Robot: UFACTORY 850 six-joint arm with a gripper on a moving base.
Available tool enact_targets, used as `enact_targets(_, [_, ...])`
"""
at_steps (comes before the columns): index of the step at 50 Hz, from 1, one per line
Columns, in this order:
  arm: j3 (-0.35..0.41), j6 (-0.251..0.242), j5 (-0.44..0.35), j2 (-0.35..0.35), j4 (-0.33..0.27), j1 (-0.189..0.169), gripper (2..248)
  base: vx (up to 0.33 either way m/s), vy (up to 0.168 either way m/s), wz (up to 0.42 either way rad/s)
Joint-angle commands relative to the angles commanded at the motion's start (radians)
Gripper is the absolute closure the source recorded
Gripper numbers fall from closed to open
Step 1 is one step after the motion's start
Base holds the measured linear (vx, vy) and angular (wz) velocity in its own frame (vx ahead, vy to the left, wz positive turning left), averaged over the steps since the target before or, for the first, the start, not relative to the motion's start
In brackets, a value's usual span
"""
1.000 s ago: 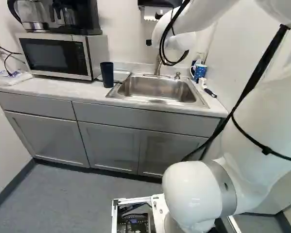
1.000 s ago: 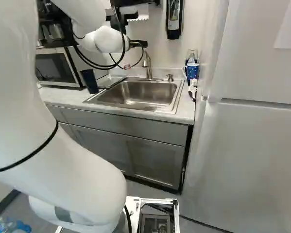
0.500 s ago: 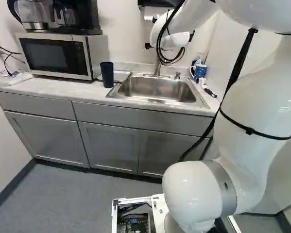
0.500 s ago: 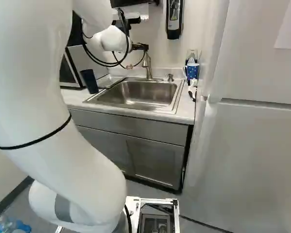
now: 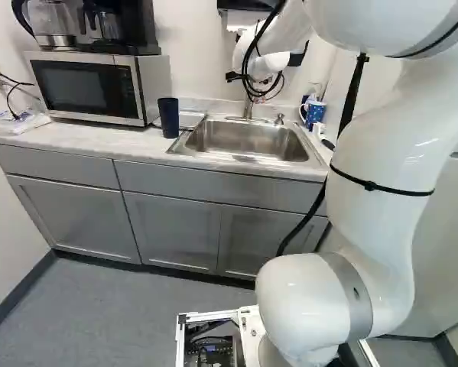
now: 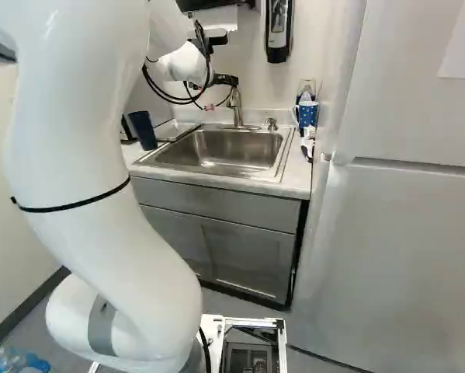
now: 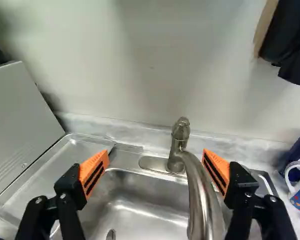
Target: Rinse the cup and place it in the tray
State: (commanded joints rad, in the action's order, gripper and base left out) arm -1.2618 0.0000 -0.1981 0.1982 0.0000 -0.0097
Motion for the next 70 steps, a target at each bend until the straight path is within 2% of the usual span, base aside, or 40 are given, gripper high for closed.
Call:
enact_targets(25, [-0.147,0.0,0.062,0.129,0.0,0.007,3,0.0,0.0,0.0])
enact_targets(39, [-0.233,0.0,0.065,0.202,0.0,0.014,3,0.0,0.0,0.0])
enact_targets(56, [-0.326,0.0,0.02,0.279,0.0,0.022,3,0.0,0.0,0.0])
enact_targets(70, [-0.336,0.0,-0.031,0.287,0.0,0.022,3,0.0,0.0,0.0])
